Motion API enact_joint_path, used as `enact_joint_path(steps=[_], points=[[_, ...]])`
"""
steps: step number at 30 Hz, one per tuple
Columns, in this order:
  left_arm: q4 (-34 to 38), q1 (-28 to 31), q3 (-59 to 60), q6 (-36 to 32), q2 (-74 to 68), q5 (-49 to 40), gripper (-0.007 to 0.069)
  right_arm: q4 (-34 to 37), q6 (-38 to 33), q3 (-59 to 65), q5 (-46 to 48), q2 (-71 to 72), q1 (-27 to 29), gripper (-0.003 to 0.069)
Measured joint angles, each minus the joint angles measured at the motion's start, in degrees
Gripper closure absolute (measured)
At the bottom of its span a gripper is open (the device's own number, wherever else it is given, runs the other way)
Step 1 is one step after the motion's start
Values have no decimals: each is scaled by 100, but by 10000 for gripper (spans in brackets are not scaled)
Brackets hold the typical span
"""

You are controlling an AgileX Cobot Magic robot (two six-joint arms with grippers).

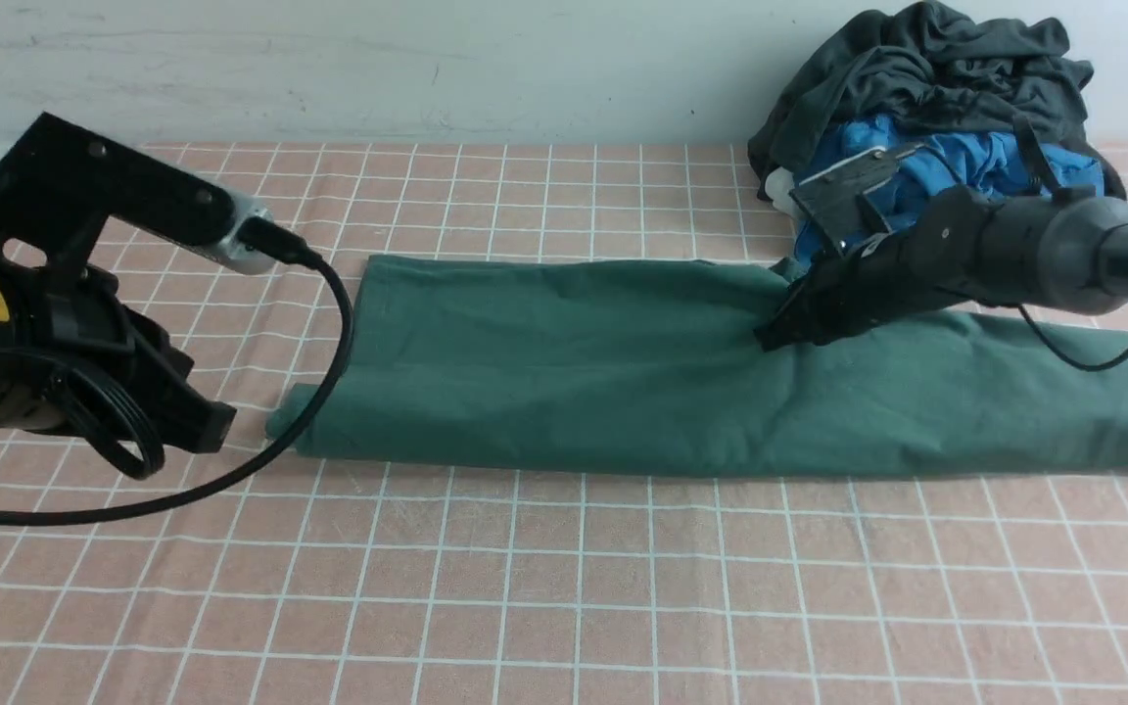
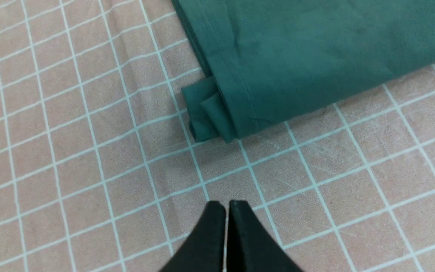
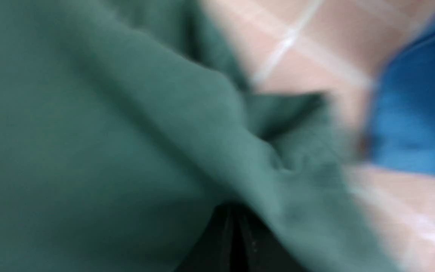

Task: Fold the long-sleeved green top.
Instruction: Use both arms to drag the lower edge of the fabric forward and fold it over the upper edge, then use the right arm to clamp the right edge of the fabric

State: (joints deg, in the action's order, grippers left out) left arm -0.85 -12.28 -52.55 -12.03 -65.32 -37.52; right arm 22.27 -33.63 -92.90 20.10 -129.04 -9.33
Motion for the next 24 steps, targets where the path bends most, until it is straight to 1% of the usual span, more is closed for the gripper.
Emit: enact_joint_path(steps=[2,4,5,8,11,12,13,14,15,16,20,23,24], points=[[5,0,0,0,186,-37,628,-75,358,0,-40,148,179,648],[17,0,69,0,585,-67,628,-330,821,4,375,600,532,641],[17,0,83,0,622,-67,628,-330,862,4,375,648,564,641],[17,0,480,0,1211,-81,628,-941,1647,-7,1660,1473,1123,631],[17,0,1101,0,1578,26,628,-1479,2107,46,2845,1958,1550,601],[17,0,1193,0,1607,67,628,-1548,2144,80,3004,2008,1607,592],[50,0,1554,12,1667,335,628,-1787,2249,293,3511,2162,1824,552],[85,0,1554,12,1667,335,628,-1811,2256,327,3557,2177,1824,545],[165,0,1843,91,1675,670,628,-1938,2327,639,3767,2244,2053,486],[261,0,1923,151,1675,799,628,-1979,2390,826,3775,2243,2172,442],[748,0,1944,237,1675,1174,628,-2052,2778,1322,3457,2100,2574,246],[921,0,1944,224,1675,1228,628,-2065,2989,1392,3070,1811,2736,165],[937,0,1944,213,1675,1228,628,-2071,3033,1392,2966,1737,2751,151]])
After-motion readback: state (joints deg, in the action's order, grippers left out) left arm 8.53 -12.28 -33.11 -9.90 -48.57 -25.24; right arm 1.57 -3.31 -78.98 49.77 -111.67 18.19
